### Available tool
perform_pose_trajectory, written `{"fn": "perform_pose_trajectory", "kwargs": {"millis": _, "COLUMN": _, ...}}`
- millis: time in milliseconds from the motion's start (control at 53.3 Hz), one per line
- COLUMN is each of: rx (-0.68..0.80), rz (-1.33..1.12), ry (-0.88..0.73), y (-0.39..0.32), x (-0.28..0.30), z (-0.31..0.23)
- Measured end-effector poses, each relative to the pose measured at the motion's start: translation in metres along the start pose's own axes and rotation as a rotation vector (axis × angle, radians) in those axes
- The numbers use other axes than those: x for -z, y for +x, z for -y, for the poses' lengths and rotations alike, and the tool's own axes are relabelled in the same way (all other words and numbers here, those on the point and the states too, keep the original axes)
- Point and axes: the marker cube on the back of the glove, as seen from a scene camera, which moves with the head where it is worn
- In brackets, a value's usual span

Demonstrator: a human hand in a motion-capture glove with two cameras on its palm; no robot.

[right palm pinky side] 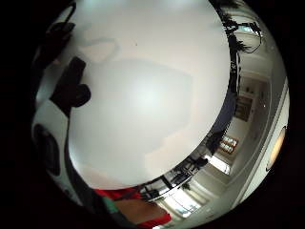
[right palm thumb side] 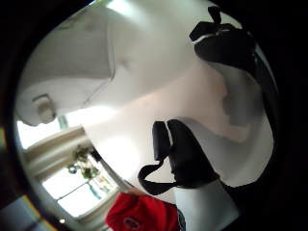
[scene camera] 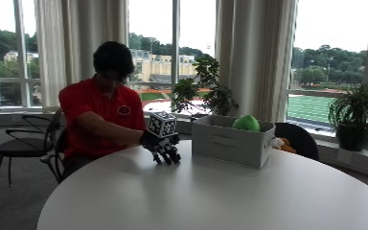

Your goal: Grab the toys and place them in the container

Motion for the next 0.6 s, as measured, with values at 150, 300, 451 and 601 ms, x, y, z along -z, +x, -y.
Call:
{"fn": "perform_pose_trajectory", "kwargs": {"millis": 150, "rx": -0.003, "rz": -0.005, "ry": 0.004, "y": -0.004, "x": -0.003, "z": -0.004}}
{"fn": "perform_pose_trajectory", "kwargs": {"millis": 300, "rx": -0.002, "rz": -0.005, "ry": 0.004, "y": -0.01, "x": -0.006, "z": -0.007}}
{"fn": "perform_pose_trajectory", "kwargs": {"millis": 451, "rx": 0.004, "rz": -0.007, "ry": 0.008, "y": -0.004, "x": -0.003, "z": -0.003}}
{"fn": "perform_pose_trajectory", "kwargs": {"millis": 601, "rx": 0.003, "rz": -0.001, "ry": 0.006, "y": -0.003, "x": -0.002, "z": -0.002}}
